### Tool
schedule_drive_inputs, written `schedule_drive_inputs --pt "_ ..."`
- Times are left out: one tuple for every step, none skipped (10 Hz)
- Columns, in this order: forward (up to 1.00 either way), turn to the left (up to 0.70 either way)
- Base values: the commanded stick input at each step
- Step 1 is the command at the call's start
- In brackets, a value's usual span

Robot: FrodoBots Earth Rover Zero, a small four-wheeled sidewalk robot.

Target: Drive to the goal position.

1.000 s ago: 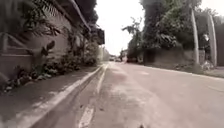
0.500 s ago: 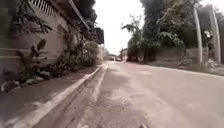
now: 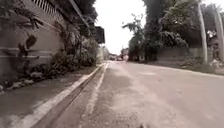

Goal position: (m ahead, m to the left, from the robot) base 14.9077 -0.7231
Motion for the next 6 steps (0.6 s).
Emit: schedule_drive_inputs --pt "0.7 0.0" --pt "0.7 0.0" --pt "0.7 0.0" --pt "0.7 0.0" --pt "0.7 0.0" --pt "0.7 0.0"
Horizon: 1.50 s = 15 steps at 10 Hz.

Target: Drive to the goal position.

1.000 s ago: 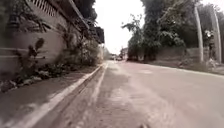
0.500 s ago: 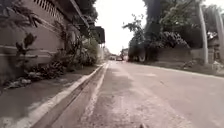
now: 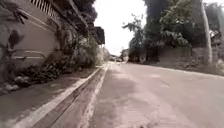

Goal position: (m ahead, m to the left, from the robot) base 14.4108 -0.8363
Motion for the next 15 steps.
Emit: schedule_drive_inputs --pt "0.7 0.0" --pt "0.7 0.0" --pt "0.7 0.0" --pt "0.7 0.0" --pt "0.7 0.0" --pt "0.7 0.0" --pt "0.7 0.0" --pt "0.7 0.0" --pt "0.7 0.0" --pt "0.7 0.0" --pt "0.7 0.0" --pt "0.7 0.0" --pt "0.7 0.0" --pt "0.7 0.0" --pt "0.7 0.0"
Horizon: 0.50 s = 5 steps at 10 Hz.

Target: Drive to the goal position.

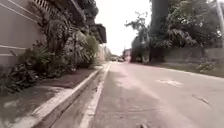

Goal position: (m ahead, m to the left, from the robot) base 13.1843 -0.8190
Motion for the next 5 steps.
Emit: schedule_drive_inputs --pt "0.7 0.0" --pt "0.7 0.0" --pt "0.7 0.0" --pt "0.7 0.0" --pt "0.7 0.0"
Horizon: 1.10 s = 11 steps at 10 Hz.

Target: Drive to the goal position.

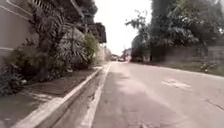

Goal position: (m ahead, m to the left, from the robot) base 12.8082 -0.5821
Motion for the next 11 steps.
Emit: schedule_drive_inputs --pt "0.7 0.0" --pt "0.7 0.0" --pt "0.7 0.0" --pt "0.7 0.0" --pt "0.7 0.0" --pt "0.7 0.0" --pt "0.7 0.0" --pt "0.7 0.0" --pt "0.7 0.0" --pt "0.7 0.0" --pt "0.7 0.0"
